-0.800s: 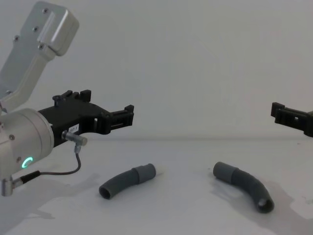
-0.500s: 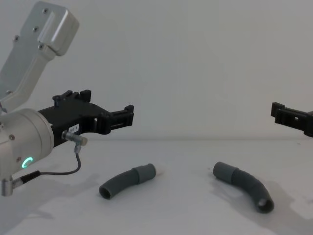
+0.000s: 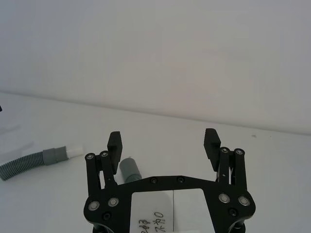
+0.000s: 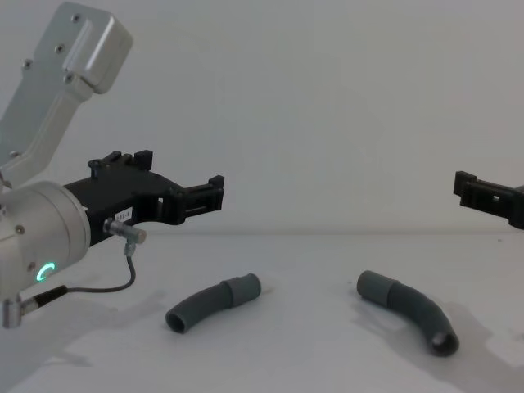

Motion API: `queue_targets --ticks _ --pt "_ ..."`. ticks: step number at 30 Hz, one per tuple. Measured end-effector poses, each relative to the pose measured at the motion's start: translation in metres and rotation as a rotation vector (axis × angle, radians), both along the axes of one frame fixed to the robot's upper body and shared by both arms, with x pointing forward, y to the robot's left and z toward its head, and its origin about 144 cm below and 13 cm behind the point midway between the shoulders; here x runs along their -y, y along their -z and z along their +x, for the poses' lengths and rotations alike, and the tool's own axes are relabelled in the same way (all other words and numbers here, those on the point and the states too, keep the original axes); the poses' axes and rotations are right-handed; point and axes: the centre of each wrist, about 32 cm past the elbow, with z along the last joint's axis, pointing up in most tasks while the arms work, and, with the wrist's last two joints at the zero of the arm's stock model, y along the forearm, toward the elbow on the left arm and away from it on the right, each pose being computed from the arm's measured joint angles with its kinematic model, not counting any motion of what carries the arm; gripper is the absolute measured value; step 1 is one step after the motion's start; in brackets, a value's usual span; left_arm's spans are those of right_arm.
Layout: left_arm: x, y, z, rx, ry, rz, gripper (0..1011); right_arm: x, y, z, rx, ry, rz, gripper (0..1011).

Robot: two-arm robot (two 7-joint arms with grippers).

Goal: Use both hands to pick up one end of the pipe from the table, align the ends, and insert them.

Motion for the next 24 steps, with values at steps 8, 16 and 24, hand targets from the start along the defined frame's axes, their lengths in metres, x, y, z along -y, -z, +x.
queue_targets --ticks 8,16,24 --pt "0.0 0.0 0.0 0.0 0.0 0.0 1001 0.0 0.0 0.0 0.0 0.0 0.0 1001" --pt "-0.003 -0.001 0.001 -0.011 0.006 0.012 1001 0.0 0.0 0.0 0.0 0.0 0.0 1001" --pt "-0.013 -0.004 0.003 -0.067 0.019 0.057 1001 0.0 0.0 0.0 0.0 0.0 0.0 1001"
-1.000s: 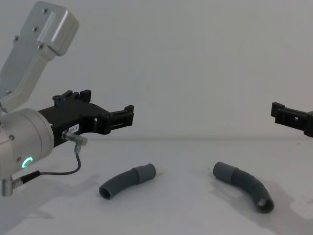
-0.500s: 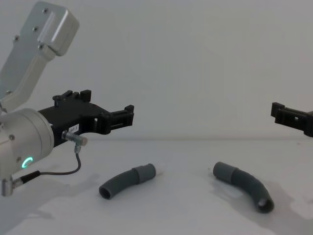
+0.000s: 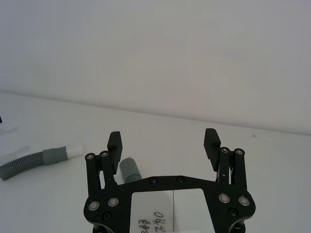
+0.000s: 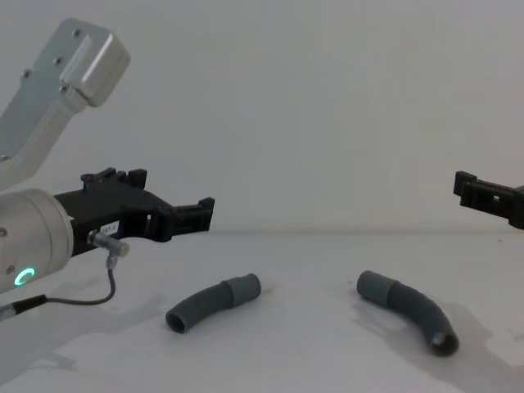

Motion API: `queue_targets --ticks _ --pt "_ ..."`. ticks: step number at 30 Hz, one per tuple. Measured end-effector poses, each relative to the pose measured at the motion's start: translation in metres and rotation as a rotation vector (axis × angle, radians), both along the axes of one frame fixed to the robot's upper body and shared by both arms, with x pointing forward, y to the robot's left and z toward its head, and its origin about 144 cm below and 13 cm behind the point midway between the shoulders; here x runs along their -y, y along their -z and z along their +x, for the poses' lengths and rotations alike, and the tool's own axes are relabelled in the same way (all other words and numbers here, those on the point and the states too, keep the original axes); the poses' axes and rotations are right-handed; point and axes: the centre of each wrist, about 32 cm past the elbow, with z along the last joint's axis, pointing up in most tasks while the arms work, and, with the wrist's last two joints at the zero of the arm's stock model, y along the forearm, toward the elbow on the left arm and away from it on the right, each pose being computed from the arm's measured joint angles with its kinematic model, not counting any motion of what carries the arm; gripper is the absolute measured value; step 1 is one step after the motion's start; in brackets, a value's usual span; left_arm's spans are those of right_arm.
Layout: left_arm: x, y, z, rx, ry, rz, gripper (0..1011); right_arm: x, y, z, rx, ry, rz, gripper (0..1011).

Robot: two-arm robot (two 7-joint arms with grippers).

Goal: Use both hands to pick up one end of the pipe from the table, align the ends, and insert them.

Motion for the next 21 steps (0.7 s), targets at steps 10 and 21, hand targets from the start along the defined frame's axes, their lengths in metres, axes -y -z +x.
queue_targets --ticks 10,21 --pt "-0.013 -0.008 0.005 -0.092 0.046 0.068 1001 0.0 0.0 0.0 0.0 0.0 0.0 1001" --pt "-0.026 -0.022 0.021 -0.165 0.151 0.122 1001 0.0 0.0 0.0 0.0 0.0 0.0 1001"
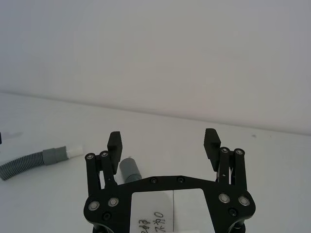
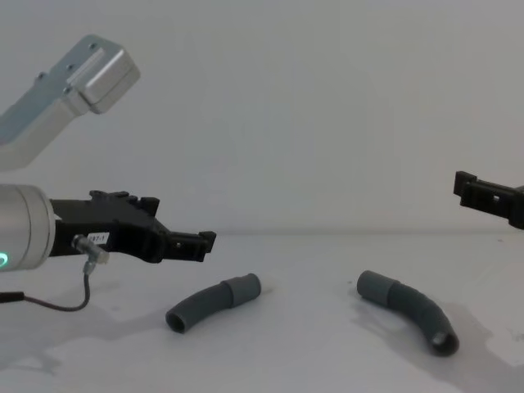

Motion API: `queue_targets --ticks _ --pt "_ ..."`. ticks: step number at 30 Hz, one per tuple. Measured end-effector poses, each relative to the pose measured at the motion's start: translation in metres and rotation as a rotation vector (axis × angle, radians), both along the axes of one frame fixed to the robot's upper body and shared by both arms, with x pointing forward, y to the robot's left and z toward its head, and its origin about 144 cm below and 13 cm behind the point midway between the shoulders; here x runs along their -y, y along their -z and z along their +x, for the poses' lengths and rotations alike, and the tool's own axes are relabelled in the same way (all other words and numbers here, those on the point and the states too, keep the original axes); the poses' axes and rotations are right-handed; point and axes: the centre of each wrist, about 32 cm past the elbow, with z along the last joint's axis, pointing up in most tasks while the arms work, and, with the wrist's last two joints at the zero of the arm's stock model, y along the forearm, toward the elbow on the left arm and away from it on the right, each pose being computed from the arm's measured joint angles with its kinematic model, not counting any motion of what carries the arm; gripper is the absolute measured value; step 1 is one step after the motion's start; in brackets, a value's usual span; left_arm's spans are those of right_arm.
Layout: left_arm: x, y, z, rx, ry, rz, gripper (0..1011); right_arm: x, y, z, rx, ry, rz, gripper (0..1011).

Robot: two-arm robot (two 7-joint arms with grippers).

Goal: Use both hands to pick up one end of the pipe from the table, align the ends, and insert them.

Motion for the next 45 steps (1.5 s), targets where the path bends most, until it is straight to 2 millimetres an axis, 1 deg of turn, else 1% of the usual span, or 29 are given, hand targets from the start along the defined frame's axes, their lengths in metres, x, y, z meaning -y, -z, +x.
queue_targets --ticks 11,22,31,45 --pt "-0.004 -0.014 0.02 -0.06 0.081 0.013 1001 0.0 0.0 0.0 0.0 0.0 0.0 1001" --pt "-0.003 -0.021 0.034 -0.138 0.107 0.029 1001 0.0 0.0 0.0 0.0 0.0 0.0 1001" --pt "0.0 -0.021 0.043 -0.181 0.11 0.041 1001 0.0 0.0 0.0 0.0 0.0 0.0 1001" --pt "0.006 -0.016 0.058 -0.242 0.108 0.052 1001 0.0 0.0 0.0 0.0 0.0 0.0 1001"
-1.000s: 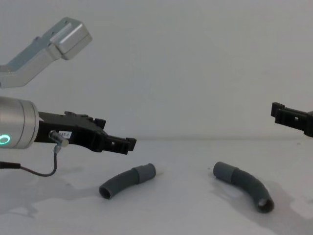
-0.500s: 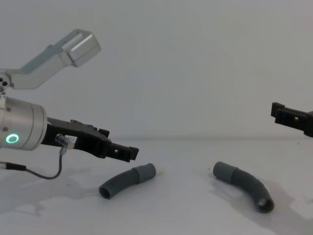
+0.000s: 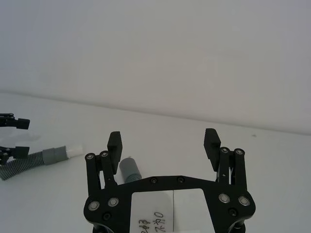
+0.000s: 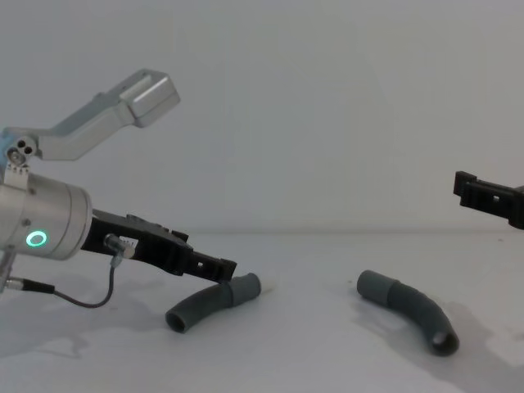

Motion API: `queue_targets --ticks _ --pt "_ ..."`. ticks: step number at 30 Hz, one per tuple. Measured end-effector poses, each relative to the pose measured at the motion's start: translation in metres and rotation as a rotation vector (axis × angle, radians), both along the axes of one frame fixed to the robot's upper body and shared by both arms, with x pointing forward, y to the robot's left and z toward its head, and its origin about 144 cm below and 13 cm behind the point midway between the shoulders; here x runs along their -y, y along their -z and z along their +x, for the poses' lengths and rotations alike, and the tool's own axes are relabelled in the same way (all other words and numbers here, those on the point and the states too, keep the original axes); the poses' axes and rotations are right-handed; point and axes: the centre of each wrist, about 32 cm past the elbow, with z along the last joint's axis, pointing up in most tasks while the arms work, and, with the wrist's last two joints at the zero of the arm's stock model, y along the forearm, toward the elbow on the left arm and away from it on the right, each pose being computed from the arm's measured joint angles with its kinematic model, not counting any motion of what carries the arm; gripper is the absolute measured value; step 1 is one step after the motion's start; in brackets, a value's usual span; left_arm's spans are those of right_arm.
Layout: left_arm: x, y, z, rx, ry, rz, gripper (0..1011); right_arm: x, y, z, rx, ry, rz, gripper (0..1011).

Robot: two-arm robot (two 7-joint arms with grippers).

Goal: Use both hands to pick up one end of the pipe from the table, align the ends, and insert them.

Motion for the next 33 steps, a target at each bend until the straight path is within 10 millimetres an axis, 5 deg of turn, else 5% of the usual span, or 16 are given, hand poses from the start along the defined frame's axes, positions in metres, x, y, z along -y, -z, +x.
queue_targets --ticks 33 --pt "0.015 0.009 0.027 -0.064 0.025 -0.004 1001 0.0 0.0 0.0 0.0 0.0 0.0 1001"
